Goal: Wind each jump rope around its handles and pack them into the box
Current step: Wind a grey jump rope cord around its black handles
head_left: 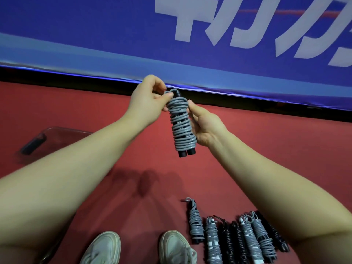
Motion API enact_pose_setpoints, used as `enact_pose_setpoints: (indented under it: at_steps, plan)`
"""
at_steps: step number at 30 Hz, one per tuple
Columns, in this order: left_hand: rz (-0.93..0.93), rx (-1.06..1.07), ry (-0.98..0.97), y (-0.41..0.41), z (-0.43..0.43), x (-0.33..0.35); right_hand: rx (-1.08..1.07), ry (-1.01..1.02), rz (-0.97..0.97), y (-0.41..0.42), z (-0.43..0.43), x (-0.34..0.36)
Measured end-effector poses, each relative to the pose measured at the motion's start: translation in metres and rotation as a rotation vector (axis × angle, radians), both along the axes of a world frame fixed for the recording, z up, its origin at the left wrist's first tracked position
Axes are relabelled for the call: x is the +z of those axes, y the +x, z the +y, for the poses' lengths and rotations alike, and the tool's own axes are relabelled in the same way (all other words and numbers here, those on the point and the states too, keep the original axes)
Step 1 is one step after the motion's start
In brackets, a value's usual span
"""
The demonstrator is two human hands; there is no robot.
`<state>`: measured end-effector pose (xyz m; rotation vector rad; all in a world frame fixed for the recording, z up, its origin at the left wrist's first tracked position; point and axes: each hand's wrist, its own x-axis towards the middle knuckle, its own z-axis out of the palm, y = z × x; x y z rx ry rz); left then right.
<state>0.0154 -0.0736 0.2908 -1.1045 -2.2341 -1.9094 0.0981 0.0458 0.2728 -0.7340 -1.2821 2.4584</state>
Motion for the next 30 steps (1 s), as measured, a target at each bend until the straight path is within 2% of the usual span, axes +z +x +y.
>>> enact_pose_setpoints:
  at_steps: [2, 4, 7, 9, 12, 15, 17, 18, 21, 23, 27, 30]
  plan:
    - [0.013, 0.026, 0.010, 0.003, 0.006, -0.002, -0.141, 0.049, 0.032, -0.004, 0.003, 0.005]
    - [0.030, -0.009, -0.066, 0.008, 0.010, -0.003, -0.241, 0.065, 0.096, -0.007, 0.005, 0.011]
    - [-0.049, -0.136, -0.165, 0.019, 0.014, -0.006, -0.337, 0.144, 0.188, -0.006, 0.001, 0.020]
    - [-0.038, -0.143, -0.233, 0.024, 0.016, -0.007, -0.350, 0.239, 0.217, -0.003, -0.007, 0.027]
    - [-0.114, -0.099, -0.138, 0.023, 0.013, -0.005, -0.289, 0.473, 0.238, 0.000, -0.019, 0.035]
    - [-0.190, -0.114, 0.011, 0.014, 0.004, -0.003, -0.196, 0.581, 0.241, 0.000, -0.022, 0.044]
    - [-0.224, -0.188, 0.051, 0.010, -0.002, 0.000, -0.115, 0.497, 0.191, -0.001, -0.018, 0.049]
    - [-0.229, -0.217, 0.071, 0.008, -0.004, 0.002, -0.071, 0.392, 0.174, -0.002, -0.014, 0.051]
    - [-0.260, -0.256, 0.136, 0.003, -0.010, 0.004, -0.015, -0.047, 0.214, -0.003, -0.002, 0.051]
    - [-0.287, -0.264, 0.158, 0.001, -0.013, 0.003, -0.029, -0.256, 0.313, -0.001, 0.002, 0.048]
    - [-0.373, -0.306, 0.258, 0.000, -0.014, 0.007, -0.068, -0.394, 0.575, -0.001, 0.003, 0.048]
    - [-0.373, -0.295, 0.278, -0.005, -0.017, 0.011, -0.054, -0.279, 0.597, -0.002, 0.004, 0.055]
